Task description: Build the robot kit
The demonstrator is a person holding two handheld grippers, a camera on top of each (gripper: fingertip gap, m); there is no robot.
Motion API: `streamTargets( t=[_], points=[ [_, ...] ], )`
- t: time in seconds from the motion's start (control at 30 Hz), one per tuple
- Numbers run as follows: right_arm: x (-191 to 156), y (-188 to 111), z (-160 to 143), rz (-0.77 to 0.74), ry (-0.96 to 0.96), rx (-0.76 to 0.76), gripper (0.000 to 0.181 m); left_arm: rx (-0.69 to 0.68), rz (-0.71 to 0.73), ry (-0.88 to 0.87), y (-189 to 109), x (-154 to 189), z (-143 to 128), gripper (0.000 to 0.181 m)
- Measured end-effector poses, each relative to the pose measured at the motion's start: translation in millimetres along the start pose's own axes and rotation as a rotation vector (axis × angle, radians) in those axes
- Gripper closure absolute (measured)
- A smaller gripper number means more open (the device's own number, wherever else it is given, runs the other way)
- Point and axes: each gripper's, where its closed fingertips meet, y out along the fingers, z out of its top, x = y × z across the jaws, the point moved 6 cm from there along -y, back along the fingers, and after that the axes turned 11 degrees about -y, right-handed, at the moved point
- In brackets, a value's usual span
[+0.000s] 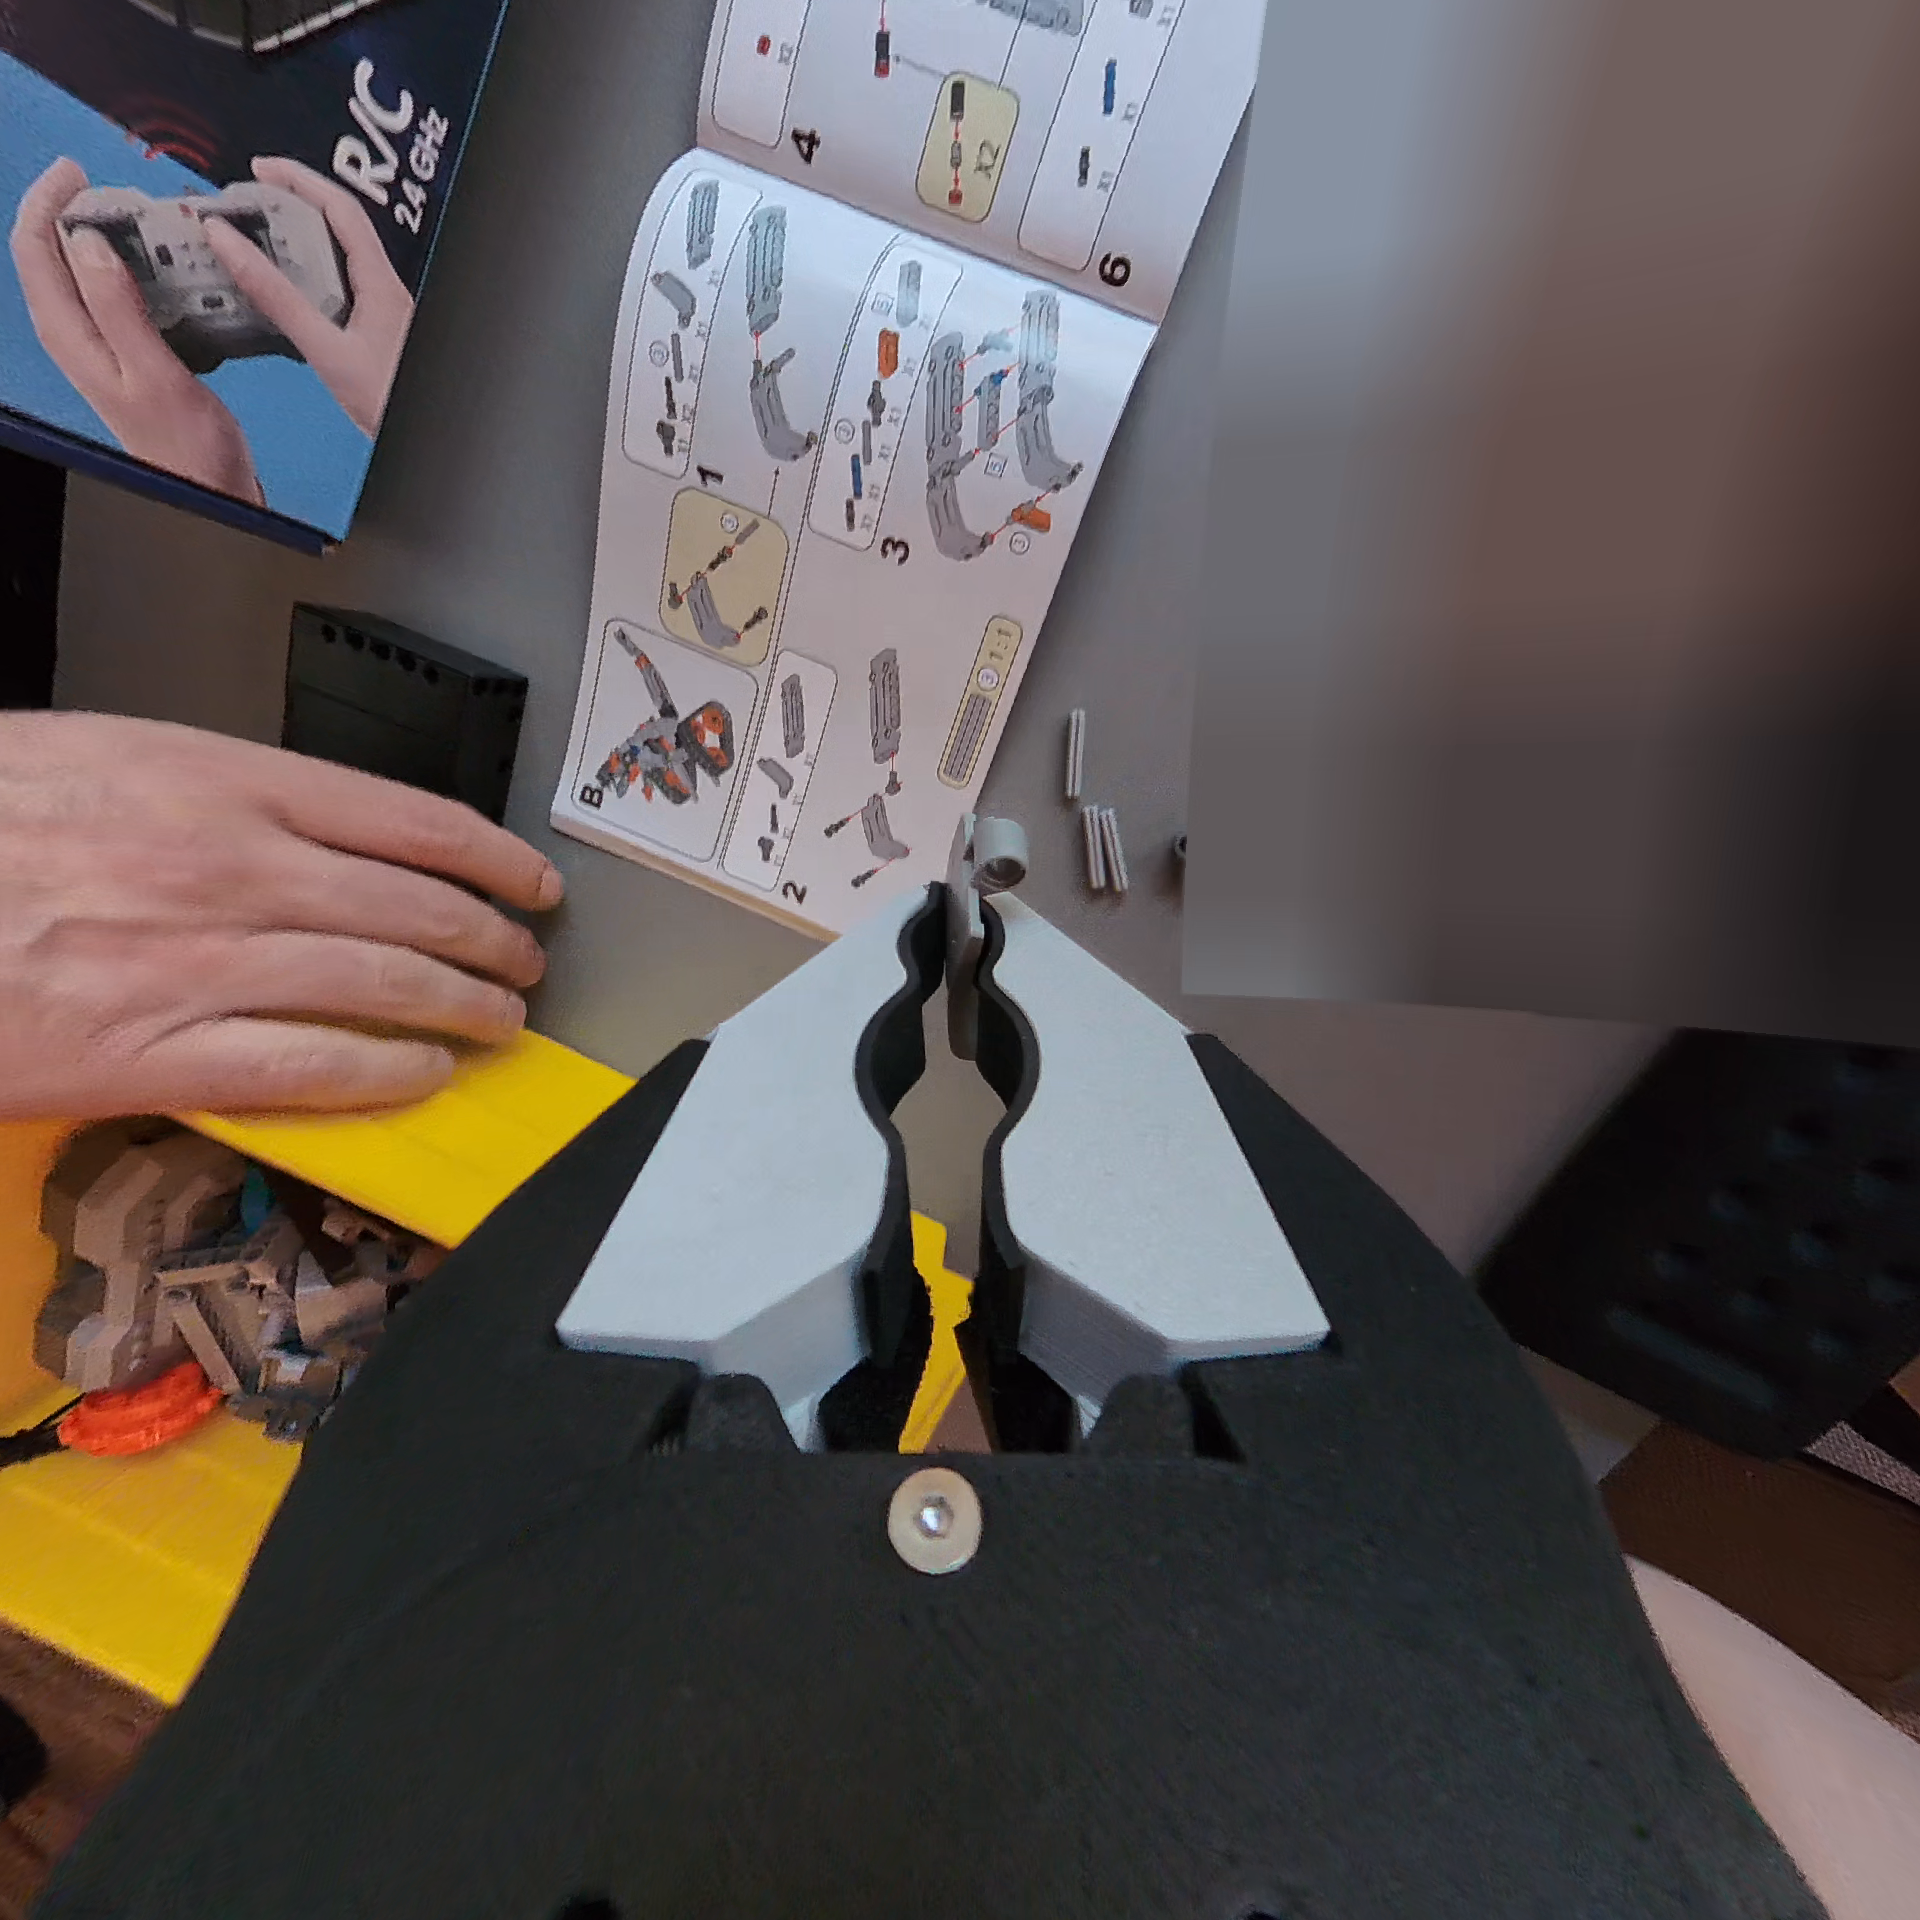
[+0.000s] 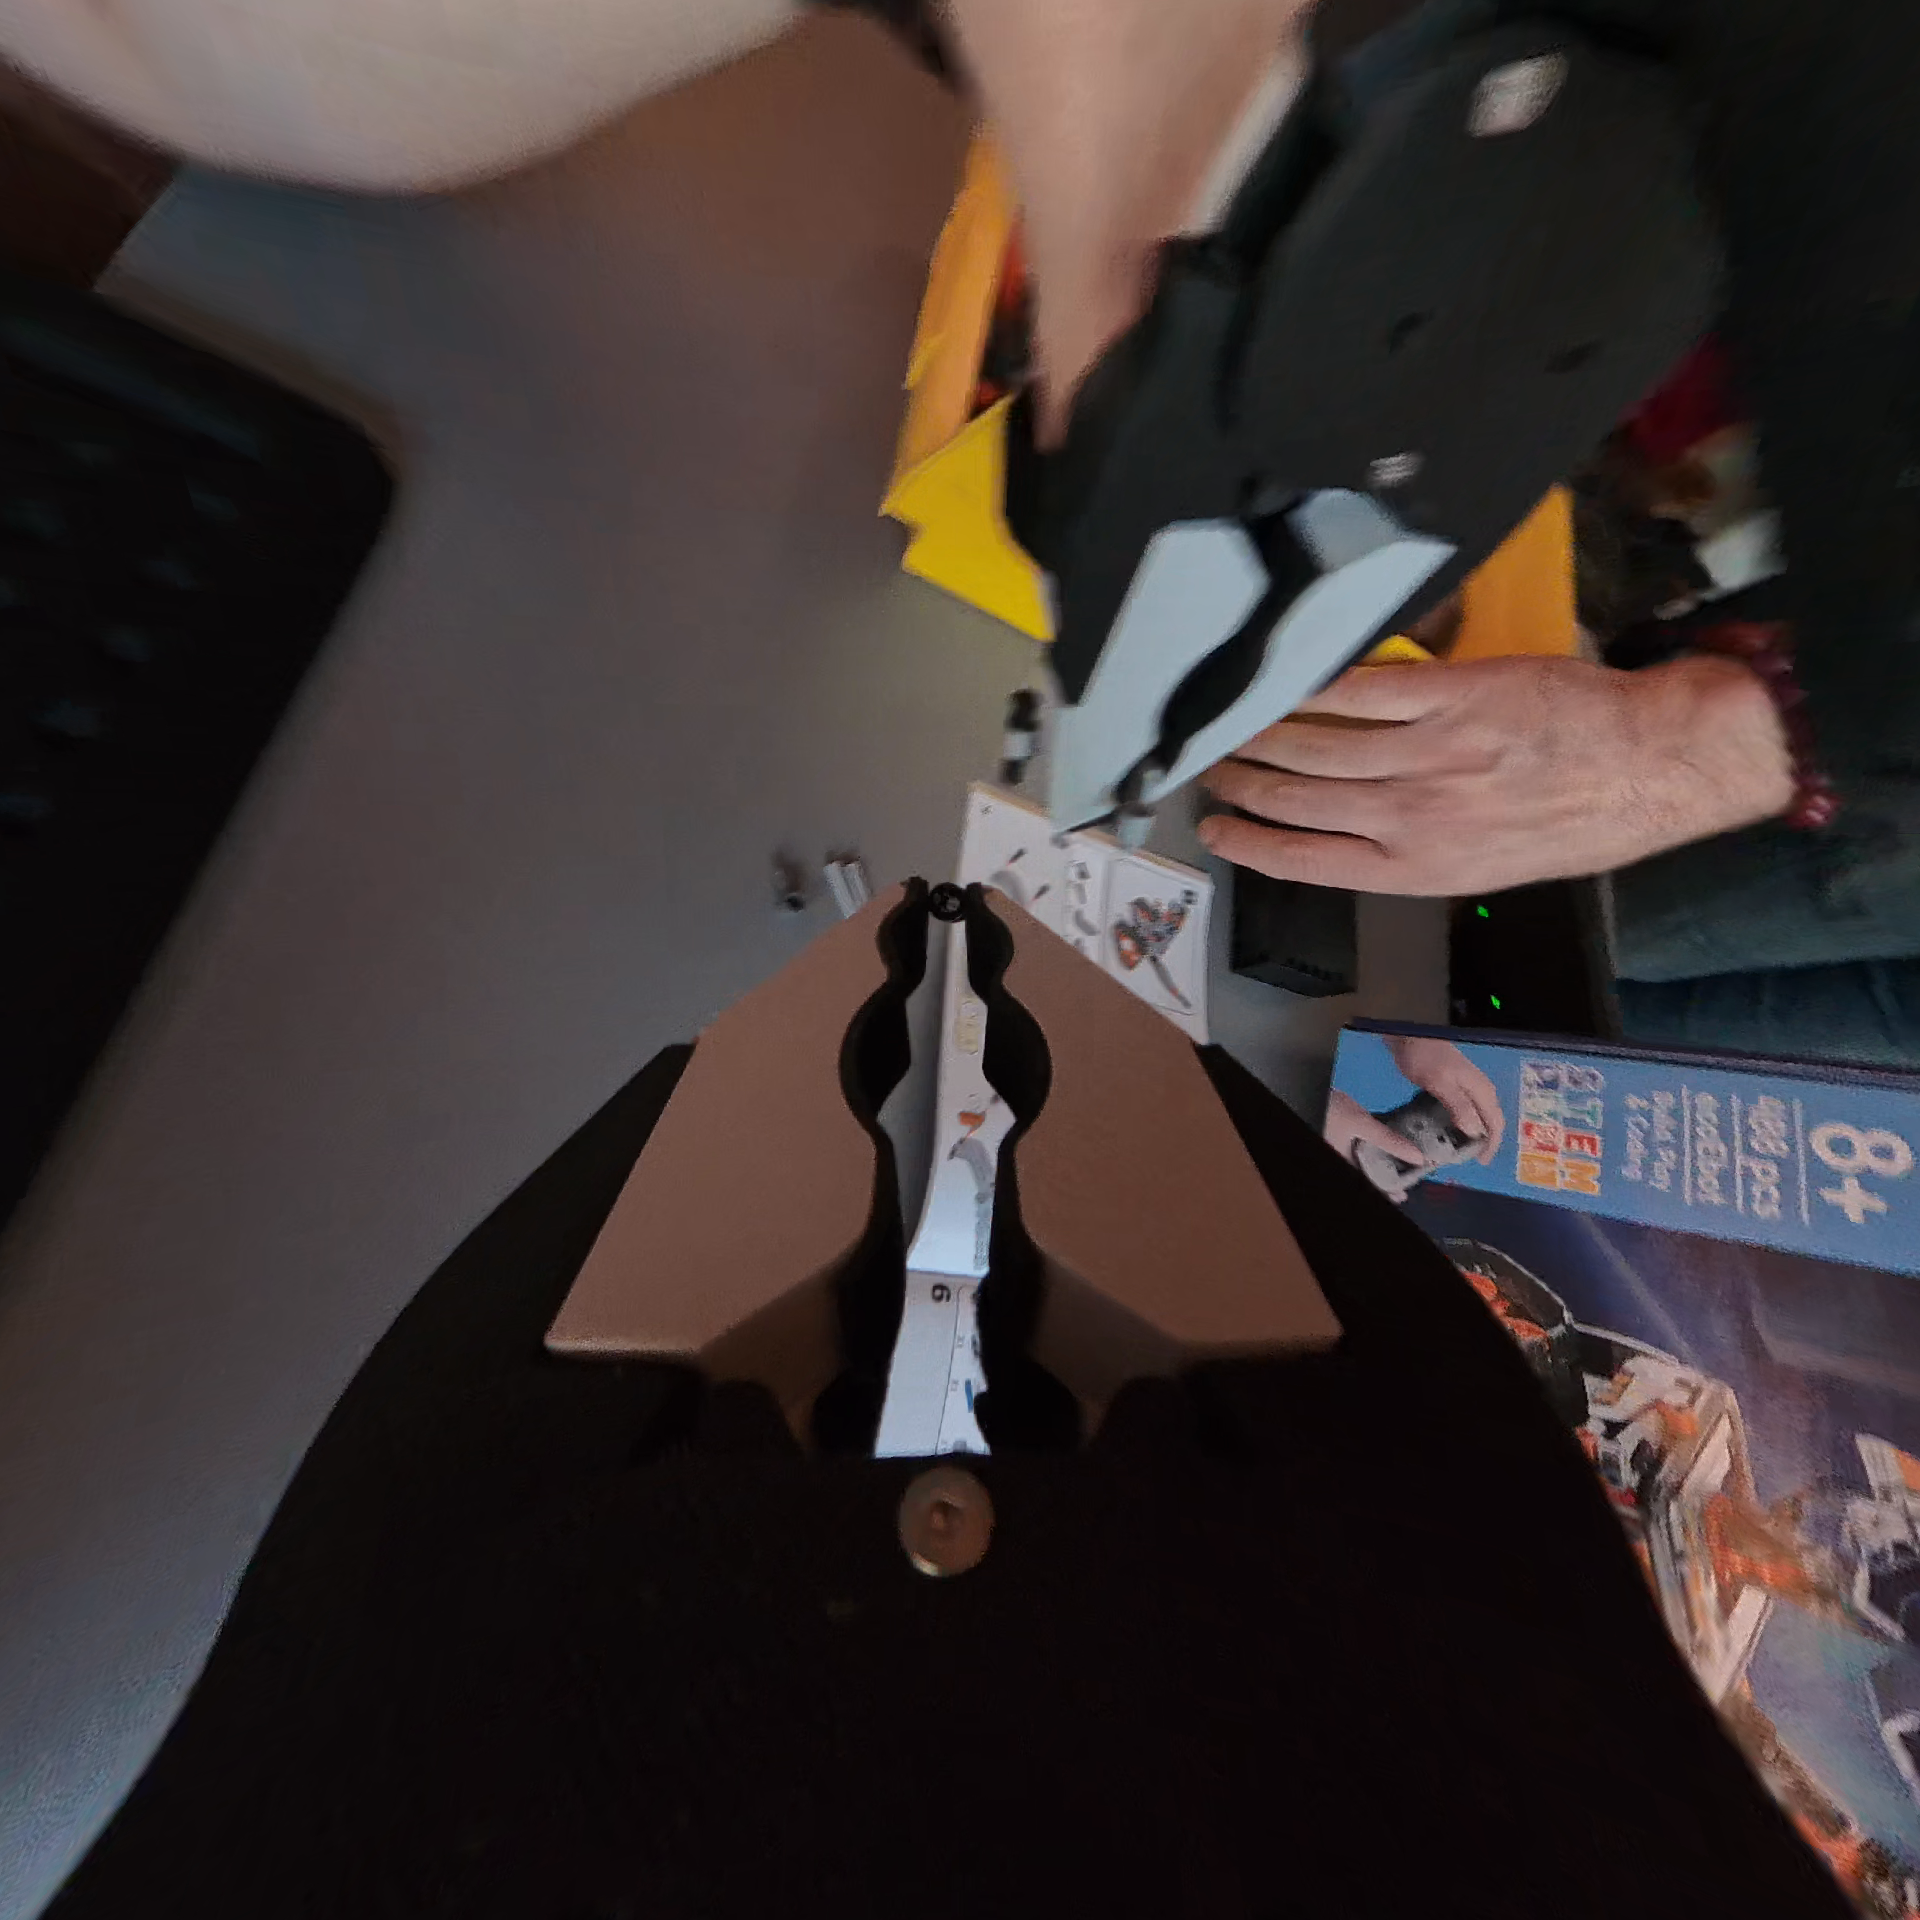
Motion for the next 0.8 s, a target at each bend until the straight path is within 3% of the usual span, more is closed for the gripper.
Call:
streamTargets(
  t=[0.03,0.2,0.27,0.53,0.63,0.8],
  points=[
    [-10.7,3.4,0.2,0.057,-0.058,-0.027,0.176,-0.012,0.013,-0.009,-1.7,-2.5,-3.2,0.181],
    [-47.0,46.5,-6.2,0.129,-0.436,-0.337,0.175,-0.068,0.181,-0.121,-23.1,-32.9,-31.6,0.180],
    [-59.5,60.5,-5.5,0.181,-0.496,-0.382,0.175,-0.045,0.187,-0.169,-33.1,-38.9,-38.3,0.180],
    [-86.2,81.7,-2.6,0.314,-0.491,-0.352,0.174,0.018,0.150,-0.151,-41.6,-33.6,-35.9,0.180],
    [-91.1,83.4,0.9,0.358,-0.423,-0.315,0.160,0.021,0.131,-0.124,-39.3,-27.7,-32.0,0.180],
    [-64.5,49.3,12.3,0.306,-0.237,-0.120,0.156,0.026,0.117,-0.092,-36.3,-22.0,-27.1,0.180]
  ],
)
